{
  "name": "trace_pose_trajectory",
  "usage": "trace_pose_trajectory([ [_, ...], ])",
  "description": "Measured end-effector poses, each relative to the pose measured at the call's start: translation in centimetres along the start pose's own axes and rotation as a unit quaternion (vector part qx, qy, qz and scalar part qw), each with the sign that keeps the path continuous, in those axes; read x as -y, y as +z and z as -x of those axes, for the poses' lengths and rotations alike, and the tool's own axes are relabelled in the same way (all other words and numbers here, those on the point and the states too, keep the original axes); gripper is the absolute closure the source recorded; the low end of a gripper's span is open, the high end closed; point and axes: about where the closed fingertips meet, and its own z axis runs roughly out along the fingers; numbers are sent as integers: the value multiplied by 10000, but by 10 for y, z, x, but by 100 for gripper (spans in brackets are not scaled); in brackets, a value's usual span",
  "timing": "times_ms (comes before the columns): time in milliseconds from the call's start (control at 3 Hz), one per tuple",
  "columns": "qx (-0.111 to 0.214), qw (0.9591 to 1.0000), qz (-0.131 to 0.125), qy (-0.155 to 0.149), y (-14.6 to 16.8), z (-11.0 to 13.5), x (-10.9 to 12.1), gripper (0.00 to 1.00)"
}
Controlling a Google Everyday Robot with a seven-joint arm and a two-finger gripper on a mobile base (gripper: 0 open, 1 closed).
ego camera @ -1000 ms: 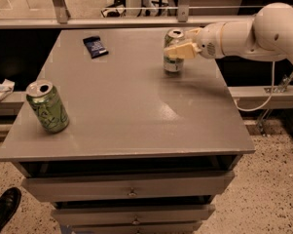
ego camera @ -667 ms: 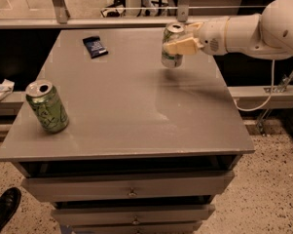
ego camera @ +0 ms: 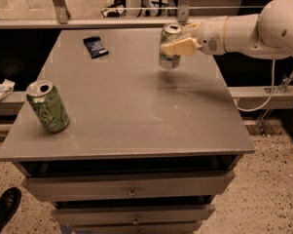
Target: Move 7up can near green can
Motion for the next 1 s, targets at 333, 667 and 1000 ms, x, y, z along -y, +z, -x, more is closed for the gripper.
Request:
trace_pose_trajectory([
  [333,38,9990,440,14,15,0,-39,100],
  [667,191,9914,1291,80,34,11,-117,100],
  [1000,398,9813,1881,112,48,28,-174,100],
])
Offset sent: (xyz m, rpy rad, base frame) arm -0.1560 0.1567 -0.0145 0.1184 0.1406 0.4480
